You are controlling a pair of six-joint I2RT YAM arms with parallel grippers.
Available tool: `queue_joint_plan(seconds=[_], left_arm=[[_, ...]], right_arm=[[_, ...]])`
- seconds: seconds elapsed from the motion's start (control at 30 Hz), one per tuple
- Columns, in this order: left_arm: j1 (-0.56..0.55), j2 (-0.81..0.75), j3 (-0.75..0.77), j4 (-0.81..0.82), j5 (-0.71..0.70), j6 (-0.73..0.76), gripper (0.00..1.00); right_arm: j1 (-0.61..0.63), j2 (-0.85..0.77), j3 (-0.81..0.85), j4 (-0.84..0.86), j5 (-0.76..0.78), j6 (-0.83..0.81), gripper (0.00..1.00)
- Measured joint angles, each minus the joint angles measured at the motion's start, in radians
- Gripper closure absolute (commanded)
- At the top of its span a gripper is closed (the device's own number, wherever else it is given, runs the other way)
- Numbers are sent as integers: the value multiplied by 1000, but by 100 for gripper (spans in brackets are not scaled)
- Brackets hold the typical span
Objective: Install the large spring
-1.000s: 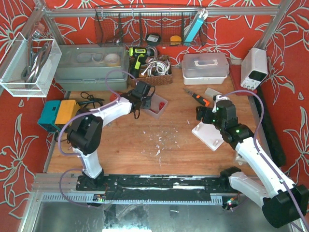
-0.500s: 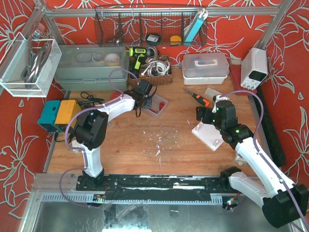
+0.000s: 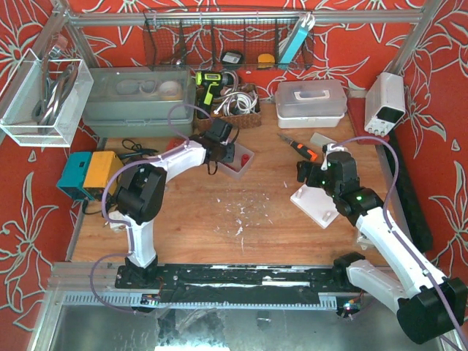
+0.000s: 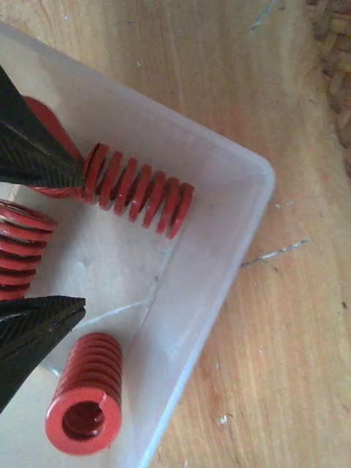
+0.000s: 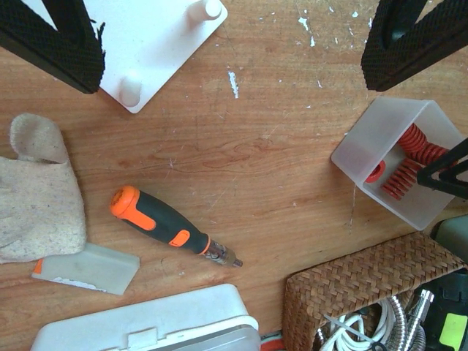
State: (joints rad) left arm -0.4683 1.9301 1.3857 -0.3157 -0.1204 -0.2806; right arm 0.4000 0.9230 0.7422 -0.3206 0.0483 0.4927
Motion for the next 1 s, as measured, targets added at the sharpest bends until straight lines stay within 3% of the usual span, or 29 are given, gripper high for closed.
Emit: queue_joint_plan(seconds=[0.37, 1.0], left_arm=[[0, 9, 208, -164, -115, 5, 56], [0, 147, 375, -468, -142, 38, 57]], right_arm=[[0, 4, -1, 0, 2, 0, 3], [0, -1, -1, 0, 3, -6, 3]])
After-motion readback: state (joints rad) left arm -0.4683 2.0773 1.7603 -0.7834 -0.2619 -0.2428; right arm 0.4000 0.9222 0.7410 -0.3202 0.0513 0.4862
